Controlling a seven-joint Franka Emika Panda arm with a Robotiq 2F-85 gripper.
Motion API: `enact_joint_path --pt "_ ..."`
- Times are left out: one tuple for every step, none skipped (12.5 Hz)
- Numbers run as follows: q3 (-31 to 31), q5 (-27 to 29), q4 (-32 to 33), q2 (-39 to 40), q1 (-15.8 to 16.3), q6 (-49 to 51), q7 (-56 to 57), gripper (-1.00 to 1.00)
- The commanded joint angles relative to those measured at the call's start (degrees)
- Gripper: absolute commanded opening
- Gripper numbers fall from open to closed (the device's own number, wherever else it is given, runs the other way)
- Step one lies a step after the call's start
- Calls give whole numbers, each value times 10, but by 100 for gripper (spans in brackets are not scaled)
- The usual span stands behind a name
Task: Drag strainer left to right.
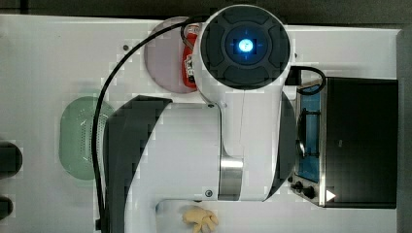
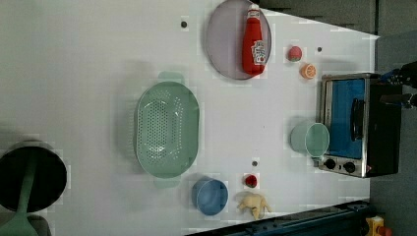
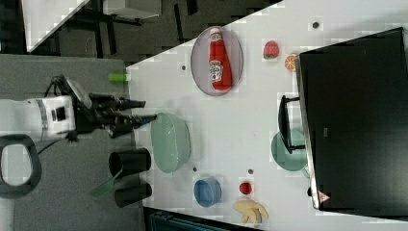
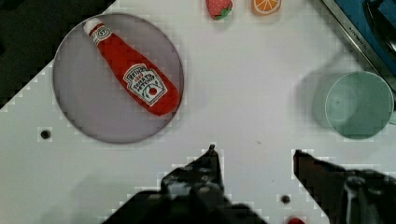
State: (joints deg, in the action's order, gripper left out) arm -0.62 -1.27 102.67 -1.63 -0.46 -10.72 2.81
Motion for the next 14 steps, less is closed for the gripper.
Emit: enact_joint_path --pt "-30 -12 114 -232 5 110 -68 59" --pt "-31 -12 113 -232 5 109 -68 81" --pt "-30 -12 114 -232 5 110 -68 99" --pt "-27 -10 115 -231 7 109 -68 100" --pt "-18 -6 117 -228 12 107 -68 100" --pt "-3 0 120 -221 18 102 -72 100" --pt "16 8 122 -209 23 92 -85 100" --pt "41 14 125 -196 27 78 -105 100" --pt "69 15 128 -179 30 60 -139 100" --pt "100 15 130 -161 31 42 -185 100" --pt "132 15 133 -141 31 23 -245 100" --pt "164 15 137 -119 32 3 -312 100" --pt "196 15 141 -94 32 -21 -378 100" --pt "227 15 147 -67 33 -46 -441 100"
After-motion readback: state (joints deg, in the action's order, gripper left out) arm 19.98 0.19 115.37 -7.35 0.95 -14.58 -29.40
